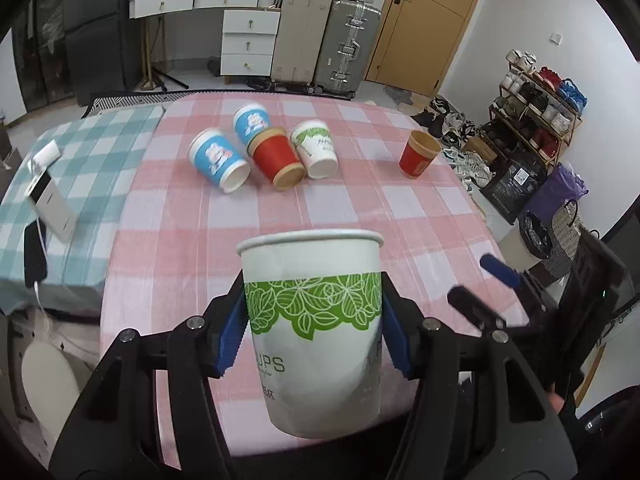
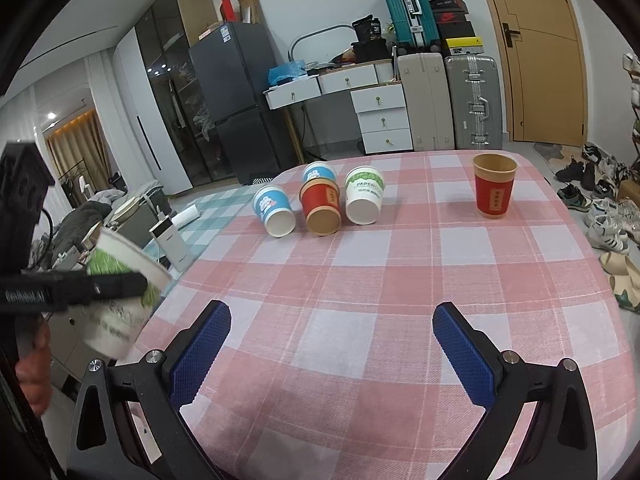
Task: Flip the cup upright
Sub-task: 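Carry the white cup up toward the right tool with the left tool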
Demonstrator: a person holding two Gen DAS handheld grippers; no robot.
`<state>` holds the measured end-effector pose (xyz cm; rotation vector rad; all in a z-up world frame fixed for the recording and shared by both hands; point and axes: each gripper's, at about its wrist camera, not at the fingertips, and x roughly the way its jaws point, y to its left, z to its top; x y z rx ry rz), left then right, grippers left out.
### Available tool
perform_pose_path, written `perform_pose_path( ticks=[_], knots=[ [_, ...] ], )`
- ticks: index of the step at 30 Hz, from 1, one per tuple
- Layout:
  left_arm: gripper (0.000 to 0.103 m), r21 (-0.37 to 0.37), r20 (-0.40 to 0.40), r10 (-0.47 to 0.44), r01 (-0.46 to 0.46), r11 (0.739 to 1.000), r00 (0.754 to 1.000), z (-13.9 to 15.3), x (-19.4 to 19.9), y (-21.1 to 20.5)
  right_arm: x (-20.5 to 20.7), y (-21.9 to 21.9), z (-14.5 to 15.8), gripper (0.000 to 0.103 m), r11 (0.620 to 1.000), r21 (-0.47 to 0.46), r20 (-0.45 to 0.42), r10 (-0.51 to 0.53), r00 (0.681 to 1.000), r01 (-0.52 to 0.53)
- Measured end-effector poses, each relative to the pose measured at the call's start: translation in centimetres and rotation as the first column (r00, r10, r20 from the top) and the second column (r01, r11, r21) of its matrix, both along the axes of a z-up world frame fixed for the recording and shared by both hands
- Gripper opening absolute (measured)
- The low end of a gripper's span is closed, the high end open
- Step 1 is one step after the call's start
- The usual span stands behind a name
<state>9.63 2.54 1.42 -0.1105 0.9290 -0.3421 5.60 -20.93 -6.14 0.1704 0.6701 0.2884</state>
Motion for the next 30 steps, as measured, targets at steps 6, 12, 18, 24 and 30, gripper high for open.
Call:
perform_pose_path(
  ticks=[6, 12, 18, 24, 30],
  knots=[
    [0.057, -0.015, -0.071, 0.063, -0.065, 0.998, 0.995, -5.2, -2.8, 1.7, -0.7, 1.2, -1.0, 0.103, 0.999, -0.032, -0.031, 0.013, 0.999, -0.014],
    [0.057, -0.002, -0.14, 0.097, -0.098, 0.995, 0.985, -11.5, -2.5, 1.6, -0.4, 1.5, -2.2, 0.103, 0.998, -0.057, -0.063, 0.007, 0.998, -0.01],
    [0.057, 0.022, -0.148, 0.101, -0.099, 0.995, 0.984, -14.2, -1.6, 1.1, 0.1, 2.0, -3.0, 0.103, 0.998, -0.066, -0.08, 0.006, 0.997, -0.011],
    [0.06, 0.028, -0.156, 0.103, -0.1, 0.995, 0.982, -15.0, -0.5, 0.9, 0.4, 1.9, -3.3, 0.103, 0.997, -0.074, -0.089, 0.0, 0.996, -0.007],
    [0.065, 0.059, -0.16, 0.116, -0.108, 0.992, 0.98, -15.6, 0.2, 0.7, 0.2, 1.7, -3.2, 0.103, 0.998, -0.07, -0.085, -0.003, 0.996, -0.003]
  ],
)
